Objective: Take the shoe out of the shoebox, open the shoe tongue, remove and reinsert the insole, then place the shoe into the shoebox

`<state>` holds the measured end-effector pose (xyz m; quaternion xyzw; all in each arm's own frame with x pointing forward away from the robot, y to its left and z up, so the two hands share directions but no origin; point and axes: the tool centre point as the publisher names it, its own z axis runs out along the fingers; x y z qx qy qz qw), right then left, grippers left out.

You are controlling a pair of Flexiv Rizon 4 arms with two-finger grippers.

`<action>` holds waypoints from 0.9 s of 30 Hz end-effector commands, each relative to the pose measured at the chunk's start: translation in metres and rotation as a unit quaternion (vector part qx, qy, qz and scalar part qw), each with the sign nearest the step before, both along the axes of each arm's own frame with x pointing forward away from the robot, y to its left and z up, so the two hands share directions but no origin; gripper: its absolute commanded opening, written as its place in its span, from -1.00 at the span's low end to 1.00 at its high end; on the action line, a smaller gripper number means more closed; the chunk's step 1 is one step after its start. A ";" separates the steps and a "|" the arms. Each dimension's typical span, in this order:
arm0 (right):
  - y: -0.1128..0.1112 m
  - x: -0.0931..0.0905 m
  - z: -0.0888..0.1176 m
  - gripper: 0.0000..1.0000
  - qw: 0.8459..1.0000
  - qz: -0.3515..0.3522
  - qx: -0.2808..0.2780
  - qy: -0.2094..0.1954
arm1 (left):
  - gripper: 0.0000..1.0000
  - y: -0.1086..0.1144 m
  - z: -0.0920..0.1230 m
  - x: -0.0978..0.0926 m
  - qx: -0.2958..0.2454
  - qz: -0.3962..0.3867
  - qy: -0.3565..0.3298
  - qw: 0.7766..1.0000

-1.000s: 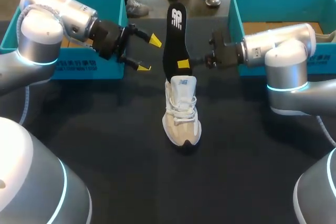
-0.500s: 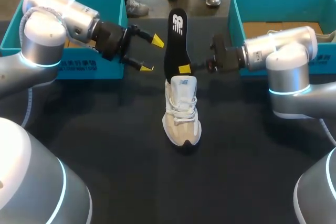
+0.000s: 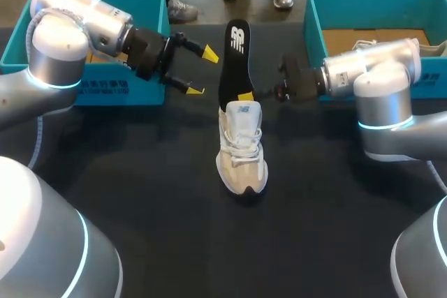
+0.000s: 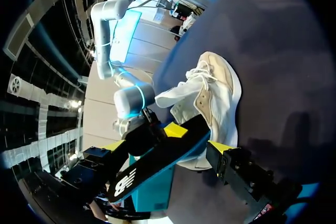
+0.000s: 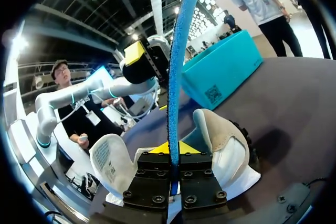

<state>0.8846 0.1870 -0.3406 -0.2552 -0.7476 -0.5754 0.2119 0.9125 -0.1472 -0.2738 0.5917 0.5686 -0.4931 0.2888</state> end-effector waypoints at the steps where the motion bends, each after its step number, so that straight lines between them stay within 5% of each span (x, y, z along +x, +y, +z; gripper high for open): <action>1: 0.002 -0.001 -0.007 -1.00 1.000 0.004 -0.003 0.008 | 1.00 0.000 0.000 0.000 0.002 0.000 -0.001 1.000; 27: 0.007 -0.004 -0.010 -1.00 0.999 0.014 -0.019 0.033 | 1.00 0.000 0.000 0.000 0.002 0.000 -0.001 1.000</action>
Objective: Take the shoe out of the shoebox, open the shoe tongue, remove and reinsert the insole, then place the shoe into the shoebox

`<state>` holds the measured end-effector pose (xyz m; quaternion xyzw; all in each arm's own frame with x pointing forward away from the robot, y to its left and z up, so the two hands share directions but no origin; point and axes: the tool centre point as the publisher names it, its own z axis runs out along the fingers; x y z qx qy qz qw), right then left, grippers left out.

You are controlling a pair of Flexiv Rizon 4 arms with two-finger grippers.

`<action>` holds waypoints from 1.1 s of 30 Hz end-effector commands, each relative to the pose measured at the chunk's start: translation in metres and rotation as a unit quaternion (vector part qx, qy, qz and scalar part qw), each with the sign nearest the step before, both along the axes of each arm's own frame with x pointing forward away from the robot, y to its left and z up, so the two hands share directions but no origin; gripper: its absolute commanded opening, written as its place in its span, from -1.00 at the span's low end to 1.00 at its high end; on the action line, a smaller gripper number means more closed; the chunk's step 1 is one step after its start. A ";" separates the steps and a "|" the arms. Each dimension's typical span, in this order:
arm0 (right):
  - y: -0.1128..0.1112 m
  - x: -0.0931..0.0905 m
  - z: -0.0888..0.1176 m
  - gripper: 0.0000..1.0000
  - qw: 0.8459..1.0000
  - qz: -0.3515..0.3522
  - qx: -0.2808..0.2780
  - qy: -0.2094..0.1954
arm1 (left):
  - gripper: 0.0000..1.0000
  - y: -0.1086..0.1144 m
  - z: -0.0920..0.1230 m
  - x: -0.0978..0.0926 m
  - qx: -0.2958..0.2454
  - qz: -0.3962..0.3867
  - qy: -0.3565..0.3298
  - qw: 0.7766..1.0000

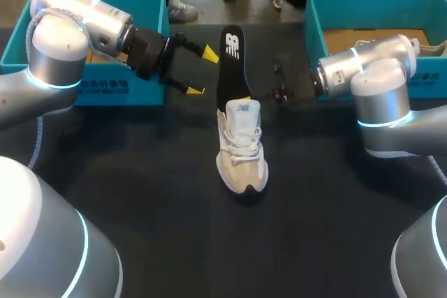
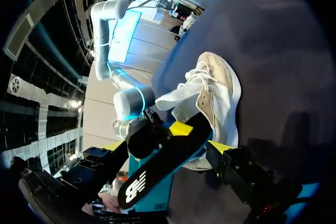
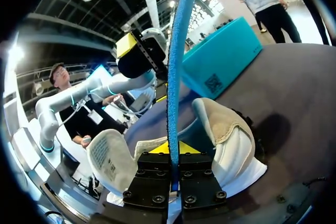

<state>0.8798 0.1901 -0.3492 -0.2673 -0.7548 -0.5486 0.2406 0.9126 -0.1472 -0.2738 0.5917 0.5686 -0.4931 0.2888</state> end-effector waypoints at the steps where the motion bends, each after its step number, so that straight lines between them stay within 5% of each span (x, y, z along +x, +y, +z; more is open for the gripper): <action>1: 0.004 0.001 -0.002 -1.00 1.000 -0.001 0.000 -0.001 | 1.00 0.000 0.000 0.000 0.002 0.000 -0.001 1.000; 7: 0.001 0.002 -0.005 -1.00 1.000 0.000 0.001 -0.003 | 1.00 0.000 0.000 0.000 0.002 0.000 -0.001 1.000; 10: 0.001 0.004 -0.004 -0.70 1.000 -0.001 0.001 -0.005 | 1.00 0.000 0.000 0.000 0.002 0.000 -0.001 1.000; 24: -0.001 0.012 0.008 -0.47 1.000 0.000 -0.005 -0.023 | 1.00 0.000 0.000 0.000 0.002 0.000 -0.001 1.000; 33: -0.003 0.015 0.016 -0.55 0.999 0.015 -0.009 -0.033 | 1.00 0.000 0.000 0.000 0.002 0.000 -0.001 1.000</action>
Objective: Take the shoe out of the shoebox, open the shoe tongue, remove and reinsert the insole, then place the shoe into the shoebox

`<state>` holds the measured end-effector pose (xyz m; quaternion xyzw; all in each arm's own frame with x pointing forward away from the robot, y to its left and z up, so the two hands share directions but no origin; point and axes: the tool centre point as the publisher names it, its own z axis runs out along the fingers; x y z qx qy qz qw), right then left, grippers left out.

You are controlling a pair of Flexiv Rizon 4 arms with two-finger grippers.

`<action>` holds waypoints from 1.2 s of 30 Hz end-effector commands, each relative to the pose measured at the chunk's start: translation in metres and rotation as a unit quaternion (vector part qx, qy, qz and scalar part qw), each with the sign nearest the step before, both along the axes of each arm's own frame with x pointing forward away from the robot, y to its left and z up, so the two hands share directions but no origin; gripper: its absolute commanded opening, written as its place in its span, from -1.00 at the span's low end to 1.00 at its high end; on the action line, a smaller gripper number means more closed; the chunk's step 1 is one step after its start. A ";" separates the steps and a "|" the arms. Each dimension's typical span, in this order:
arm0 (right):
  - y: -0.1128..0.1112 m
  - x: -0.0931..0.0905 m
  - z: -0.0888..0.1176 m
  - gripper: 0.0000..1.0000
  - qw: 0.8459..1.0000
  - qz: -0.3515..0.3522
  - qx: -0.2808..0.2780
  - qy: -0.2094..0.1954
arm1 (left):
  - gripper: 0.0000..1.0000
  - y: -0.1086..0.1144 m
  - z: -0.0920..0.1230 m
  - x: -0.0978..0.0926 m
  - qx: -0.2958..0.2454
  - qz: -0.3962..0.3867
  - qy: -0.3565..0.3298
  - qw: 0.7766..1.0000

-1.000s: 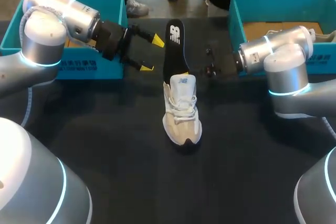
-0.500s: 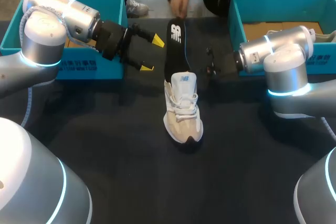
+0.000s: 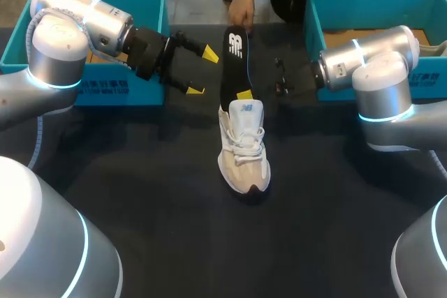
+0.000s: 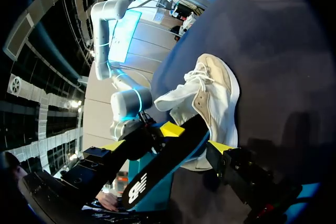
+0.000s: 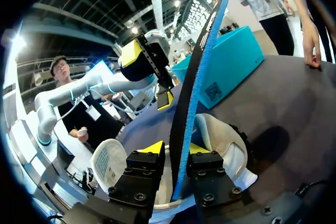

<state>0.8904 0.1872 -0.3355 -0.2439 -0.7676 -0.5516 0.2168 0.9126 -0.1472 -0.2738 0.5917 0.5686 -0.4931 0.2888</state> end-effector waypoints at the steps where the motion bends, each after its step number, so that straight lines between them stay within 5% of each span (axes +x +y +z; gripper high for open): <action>1: 0.000 0.005 0.002 -0.58 1.000 0.009 -0.004 0.002 | 1.00 0.000 0.000 0.000 0.001 0.000 -0.001 1.000; 13: 0.005 0.012 0.004 -0.63 0.999 0.032 -0.008 0.007 | 1.00 0.000 0.000 0.000 0.001 0.000 -0.001 1.000; 17: 0.009 0.015 0.002 -0.73 0.999 0.041 -0.013 0.010 | 1.00 0.000 0.000 0.000 0.001 0.000 -0.001 1.000; 20: 0.012 0.015 0.001 -1.00 0.999 0.047 -0.017 0.015 | 1.00 0.000 0.000 0.000 0.001 0.000 -0.001 1.000; 36: 0.009 -0.004 -0.009 -1.00 0.998 0.046 -0.030 0.038 | 1.00 0.000 0.000 0.000 0.001 0.000 -0.001 1.000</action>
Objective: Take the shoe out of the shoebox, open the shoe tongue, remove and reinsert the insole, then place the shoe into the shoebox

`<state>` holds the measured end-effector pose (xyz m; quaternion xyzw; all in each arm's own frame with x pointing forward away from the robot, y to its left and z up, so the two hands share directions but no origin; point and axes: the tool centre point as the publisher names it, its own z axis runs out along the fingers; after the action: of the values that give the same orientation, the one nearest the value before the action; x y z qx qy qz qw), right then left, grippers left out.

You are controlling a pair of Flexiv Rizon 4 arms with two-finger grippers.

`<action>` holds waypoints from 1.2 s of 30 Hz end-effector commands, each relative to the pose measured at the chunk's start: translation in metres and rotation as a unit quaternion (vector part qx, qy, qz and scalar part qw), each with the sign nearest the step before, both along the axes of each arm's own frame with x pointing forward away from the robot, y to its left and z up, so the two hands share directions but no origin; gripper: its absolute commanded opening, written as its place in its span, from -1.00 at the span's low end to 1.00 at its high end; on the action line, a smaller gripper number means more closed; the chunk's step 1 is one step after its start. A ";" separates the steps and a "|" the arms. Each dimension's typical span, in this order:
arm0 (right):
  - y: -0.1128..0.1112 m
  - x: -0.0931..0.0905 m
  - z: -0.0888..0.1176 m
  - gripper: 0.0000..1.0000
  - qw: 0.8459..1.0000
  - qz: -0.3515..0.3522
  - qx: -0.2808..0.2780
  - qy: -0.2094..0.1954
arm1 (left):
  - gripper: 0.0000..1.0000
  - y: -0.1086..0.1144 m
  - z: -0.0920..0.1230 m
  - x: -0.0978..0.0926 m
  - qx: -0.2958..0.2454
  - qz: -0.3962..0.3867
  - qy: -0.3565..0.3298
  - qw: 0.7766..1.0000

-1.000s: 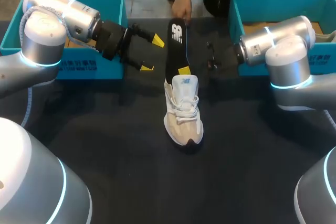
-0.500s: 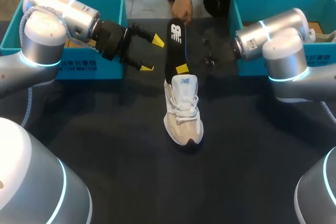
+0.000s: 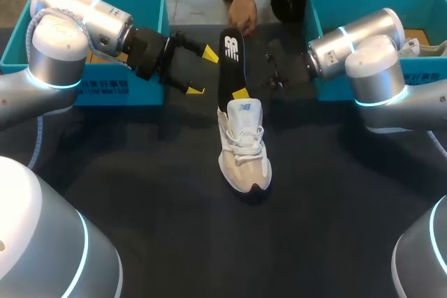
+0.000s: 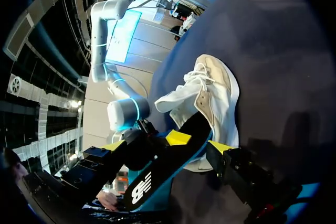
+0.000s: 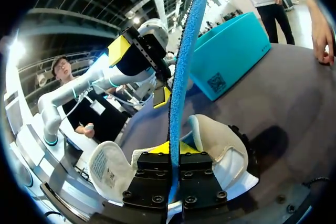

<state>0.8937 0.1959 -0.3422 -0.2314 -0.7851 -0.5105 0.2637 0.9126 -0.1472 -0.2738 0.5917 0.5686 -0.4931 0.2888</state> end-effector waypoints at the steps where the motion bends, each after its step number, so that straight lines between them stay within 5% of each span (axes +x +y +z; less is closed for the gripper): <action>1: 0.000 -0.009 -0.003 -1.00 1.000 -0.002 -0.004 0.006 | 1.00 0.000 0.000 0.000 0.001 0.000 -0.001 1.000; 15: 0.000 -0.029 -0.011 -1.00 0.999 0.001 -0.020 0.030 | 1.00 0.000 0.000 0.000 0.001 0.000 -0.001 1.000; 19: -0.001 -0.026 -0.006 -0.40 1.000 -0.004 -0.023 0.019 | 1.00 0.000 0.000 0.000 0.001 0.000 -0.001 1.000; 36: 0.005 -0.006 0.014 -0.69 0.999 0.010 -0.029 -0.013 | 1.00 0.000 0.000 0.000 0.001 0.000 -0.001 1.000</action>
<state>0.8813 0.1980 -0.3282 -0.2285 -0.8029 -0.4923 0.2467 0.9126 -0.1472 -0.2738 0.5918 0.5686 -0.4931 0.2888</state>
